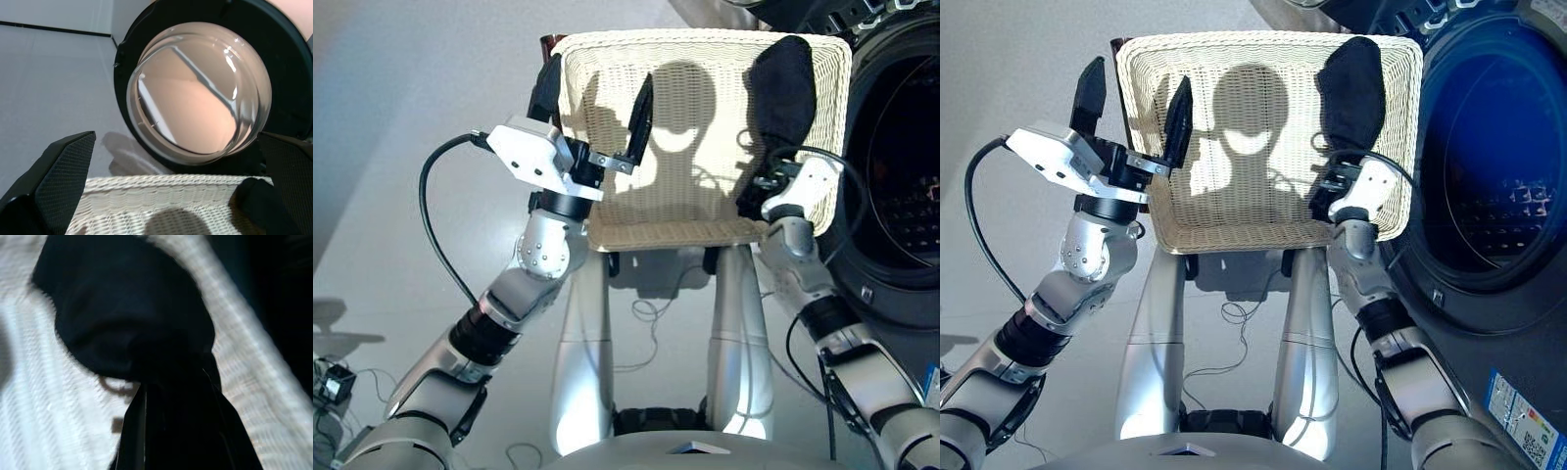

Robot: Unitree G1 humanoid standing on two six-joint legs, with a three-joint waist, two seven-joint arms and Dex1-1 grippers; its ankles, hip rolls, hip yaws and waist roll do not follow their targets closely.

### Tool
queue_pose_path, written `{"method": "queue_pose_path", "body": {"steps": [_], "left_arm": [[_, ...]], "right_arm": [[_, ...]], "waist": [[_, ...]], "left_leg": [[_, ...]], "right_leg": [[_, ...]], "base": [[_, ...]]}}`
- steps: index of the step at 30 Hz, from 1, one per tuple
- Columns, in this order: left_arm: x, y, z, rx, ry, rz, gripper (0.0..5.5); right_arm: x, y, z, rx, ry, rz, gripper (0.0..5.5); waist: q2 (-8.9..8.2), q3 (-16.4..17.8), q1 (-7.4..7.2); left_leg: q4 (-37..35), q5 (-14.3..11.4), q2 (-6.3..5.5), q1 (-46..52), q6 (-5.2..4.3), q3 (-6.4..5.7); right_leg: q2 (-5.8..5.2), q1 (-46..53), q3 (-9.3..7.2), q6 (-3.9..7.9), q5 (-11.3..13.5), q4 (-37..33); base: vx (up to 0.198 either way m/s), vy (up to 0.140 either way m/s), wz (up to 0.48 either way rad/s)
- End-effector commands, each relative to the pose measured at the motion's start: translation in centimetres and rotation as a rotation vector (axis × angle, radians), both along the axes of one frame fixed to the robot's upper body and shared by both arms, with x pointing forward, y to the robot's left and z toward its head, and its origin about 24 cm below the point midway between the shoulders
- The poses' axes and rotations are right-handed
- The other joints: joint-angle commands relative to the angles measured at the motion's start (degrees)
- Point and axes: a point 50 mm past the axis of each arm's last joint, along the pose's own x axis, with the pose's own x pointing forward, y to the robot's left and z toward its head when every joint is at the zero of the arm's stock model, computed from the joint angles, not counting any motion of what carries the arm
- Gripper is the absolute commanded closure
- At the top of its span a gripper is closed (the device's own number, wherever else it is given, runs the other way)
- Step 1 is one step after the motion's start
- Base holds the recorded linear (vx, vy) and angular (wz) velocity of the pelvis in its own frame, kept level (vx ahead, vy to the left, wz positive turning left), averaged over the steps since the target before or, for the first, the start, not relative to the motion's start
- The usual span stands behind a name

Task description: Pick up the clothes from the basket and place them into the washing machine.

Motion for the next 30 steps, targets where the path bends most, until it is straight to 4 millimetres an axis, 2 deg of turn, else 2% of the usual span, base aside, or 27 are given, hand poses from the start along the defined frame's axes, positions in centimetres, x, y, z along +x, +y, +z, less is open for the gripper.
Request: {"method": "queue_pose_path", "body": {"steps": [1,7,12,15,20,26,30], "left_arm": [[-2.8,0.0,2.7,-0.058,-0.197,-0.051,0.0],[-3.2,0.1,3.2,-0.095,-0.216,-0.064,0.0],[-3.4,-0.3,3.5,-0.101,-0.224,-0.094,0.0],[-3.4,-0.6,3.5,-0.088,-0.22,-0.116,0.0],[-3.3,-1.0,3.7,-0.067,-0.223,-0.132,0.0],[-3.2,-1.3,3.6,-0.032,-0.221,-0.143,0.0],[-3.4,-1.3,3.6,-0.007,-0.224,-0.143,0.0]], "right_arm": [[-1.7,-2.4,4.0,0.104,-0.265,-0.169,5.5],[-2.0,-6.8,4.0,0.211,-0.25,-0.465,5.5],[-1.4,-10.0,4.2,0.254,-0.177,-0.589,5.5],[-1.3,-13.0,4.4,0.292,-0.105,-0.683,5.5],[-1.4,-15.3,4.9,0.304,-0.031,-0.727,5.5],[-2.4,-18.3,7.1,0.304,0.007,-0.793,5.5],[-3.9,-20.4,8.7,0.39,-0.03,-0.866,5.5]], "waist": [[-0.47,-1.0,-1.3],[-0.56,-1.0,-1.27],[-0.43,-1.0,-0.63],[-0.16,-1.0,0.13],[0.15,-1.0,0.58],[0.5,-1.0,1.16],[0.59,-1.0,1.37]], "left_leg": [[-0.9,-2.9,-2.03,3.6,4.88,5.78],[-0.6,-3.5,-2.07,3.9,4.89,5.52],[-0.6,-3.7,-2.02,3.9,4.68,5.3],[-0.2,-3.8,-2.14,3.8,4.52,5.26],[0.5,-3.8,-2.13,3.3,4.38,5.26],[0.7,-3.8,-2.04,3.3,4.21,5.27],[0.8,-3.9,-2.09,3.4,4.08,5.43]], "right_leg": [[2.31,0.6,-3.43,-3.36,2.9,-3.3],[2.48,1.1,-3.33,-3.18,2.7,-3.4],[2.42,1.3,-3.27,-3.15,2.9,-3.7],[2.29,1.3,-3.36,-3.1,3.0,-3.4],[2.23,1.1,-3.44,-3.11,3.1,-3.0],[1.97,1.2,-3.57,-2.97,3.2,-2.9],[1.84,1.4,-3.74,-2.89,3.1,-2.7]], "base": [[0.0,0.0,0.0],[0.0,0.0,0.0],[0.0,0.0,0.0],[0.0,0.0,0.0],[0.0,0.0,0.0],[0.0,0.0,0.0],[0.0,0.0,0.0]]}}
